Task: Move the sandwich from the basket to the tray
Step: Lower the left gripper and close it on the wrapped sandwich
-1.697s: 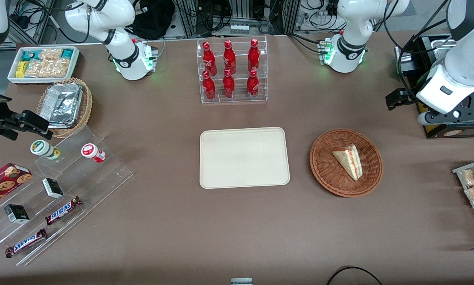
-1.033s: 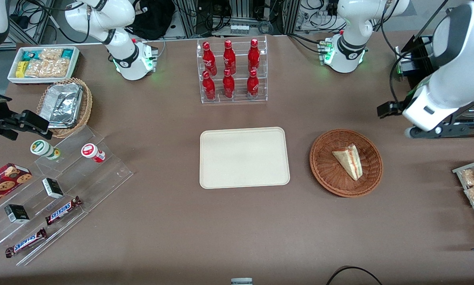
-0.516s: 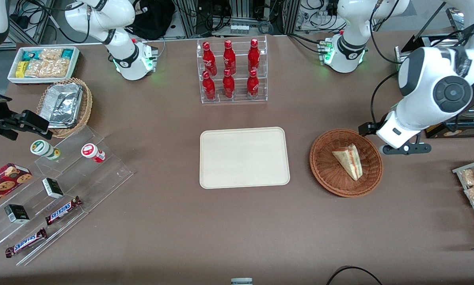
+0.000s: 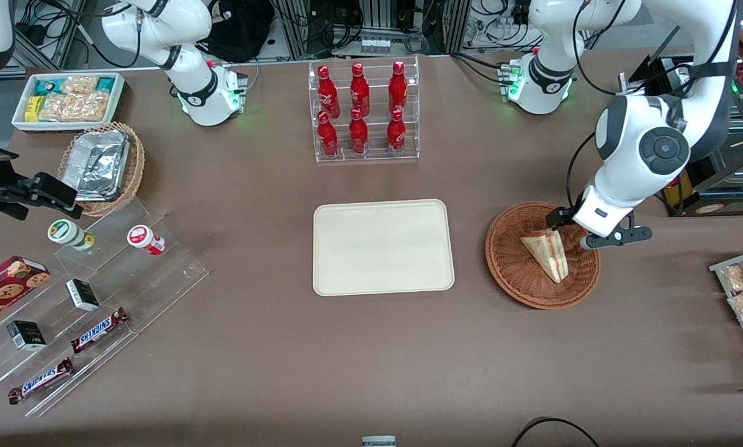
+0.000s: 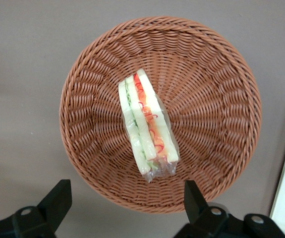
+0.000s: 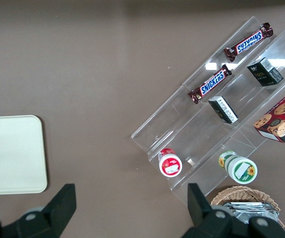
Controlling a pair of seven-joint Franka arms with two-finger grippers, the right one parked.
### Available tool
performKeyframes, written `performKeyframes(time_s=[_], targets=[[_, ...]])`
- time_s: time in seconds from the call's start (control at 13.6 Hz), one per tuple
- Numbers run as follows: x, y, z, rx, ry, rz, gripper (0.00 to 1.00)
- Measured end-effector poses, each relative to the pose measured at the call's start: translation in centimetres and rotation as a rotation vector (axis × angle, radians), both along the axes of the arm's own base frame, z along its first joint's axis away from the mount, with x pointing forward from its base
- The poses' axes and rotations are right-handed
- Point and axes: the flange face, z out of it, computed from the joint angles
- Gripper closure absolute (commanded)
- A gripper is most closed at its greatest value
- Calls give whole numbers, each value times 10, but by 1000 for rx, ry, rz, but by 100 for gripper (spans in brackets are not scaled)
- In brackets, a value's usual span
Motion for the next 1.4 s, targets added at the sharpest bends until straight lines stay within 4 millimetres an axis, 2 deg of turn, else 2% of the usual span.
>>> performKeyframes(time_s=[0.22,0.44,0.66,0.96,1.25,1.33,1.4], targets=[[-3,-8,-6,6,-11,176,0],[-2,-21,-25,1,-25,323,0],[-1,-25,-42,1,-7,344,0],[1,-23,-54,-6,-7,352,0],[6,-20,-78,-18,-7,361,0],[6,-19,-83,-20,-6,363,7],[6,-18,-87,-21,-3,365,33]])
